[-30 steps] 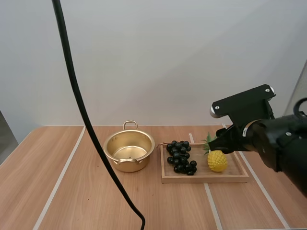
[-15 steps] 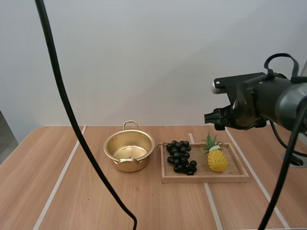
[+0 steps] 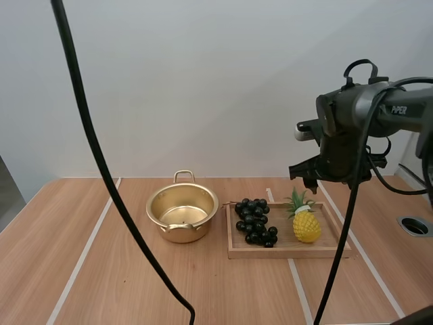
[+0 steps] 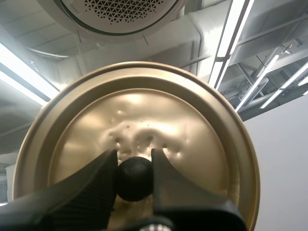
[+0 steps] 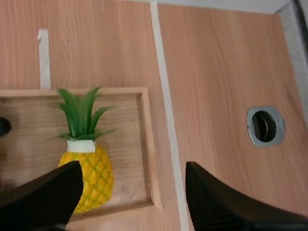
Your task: Open the pot, put the pineapple inside, and close it
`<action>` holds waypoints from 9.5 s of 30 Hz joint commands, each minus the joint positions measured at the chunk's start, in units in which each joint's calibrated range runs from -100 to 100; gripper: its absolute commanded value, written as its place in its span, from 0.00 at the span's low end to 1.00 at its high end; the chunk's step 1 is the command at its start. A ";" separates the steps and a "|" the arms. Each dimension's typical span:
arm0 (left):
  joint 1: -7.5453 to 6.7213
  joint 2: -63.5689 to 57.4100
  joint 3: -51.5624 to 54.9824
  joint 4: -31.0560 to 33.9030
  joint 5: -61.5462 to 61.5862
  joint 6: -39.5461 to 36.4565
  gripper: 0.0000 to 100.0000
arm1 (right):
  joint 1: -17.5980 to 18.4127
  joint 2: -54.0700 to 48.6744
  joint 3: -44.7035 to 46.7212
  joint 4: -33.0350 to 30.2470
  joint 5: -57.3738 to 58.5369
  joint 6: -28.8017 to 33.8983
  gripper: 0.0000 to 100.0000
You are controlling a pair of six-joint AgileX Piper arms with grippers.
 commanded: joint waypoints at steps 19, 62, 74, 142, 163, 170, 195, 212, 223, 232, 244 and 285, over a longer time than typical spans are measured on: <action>0.07 -0.13 -0.35 0.20 2.61 0.23 0.00 | -0.20 0.19 -0.59 -1.45 6.00 -2.91 1.00; 0.07 0.11 -0.35 0.32 3.99 3.68 0.00 | -0.20 14.87 -0.59 14.21 -2.77 -9.07 1.00; 0.07 0.11 -0.35 0.32 3.21 3.67 0.00 | -0.20 18.34 -0.59 14.21 -4.22 -9.07 1.00; 0.07 -2.19 -0.35 -1.43 -14.61 3.16 0.00 | -0.20 -21.06 -40.70 11.59 -72.25 -1.20 0.00; 0.07 -4.65 -0.35 -1.43 -17.06 3.16 0.00 | 19.70 -0.40 -40.70 22.41 -47.68 -22.38 0.00; 0.07 -4.73 -0.35 -1.43 -17.06 3.16 0.00 | 23.52 7.43 -40.70 22.41 -30.89 -26.44 0.00; 0.07 -4.67 -0.35 -0.97 -15.56 3.25 0.00 | 20.46 17.20 -40.70 8.29 -11.57 -10.15 0.00; 0.07 -4.67 -0.35 -0.97 -9.02 3.25 0.00 | -5.42 -6.95 -35.02 5.18 -16.26 4.33 0.00; 0.07 -4.67 -0.35 -0.97 -8.81 3.25 0.00 | -5.42 -23.67 -7.39 5.24 -58.41 1.73 0.00; 0.07 -5.81 -0.35 -0.97 -8.72 3.25 0.00 | -1.57 -23.15 -5.81 5.28 -60.59 -0.06 0.00; 0.07 -7.41 -0.35 -0.97 -8.23 3.25 0.00 | 23.19 -10.35 -5.81 5.65 -42.49 -13.12 0.00; 0.07 -8.63 -0.35 2.68 3.07 3.58 0.00 | 26.95 28.45 -22.68 2.27 -7.64 -15.75 0.00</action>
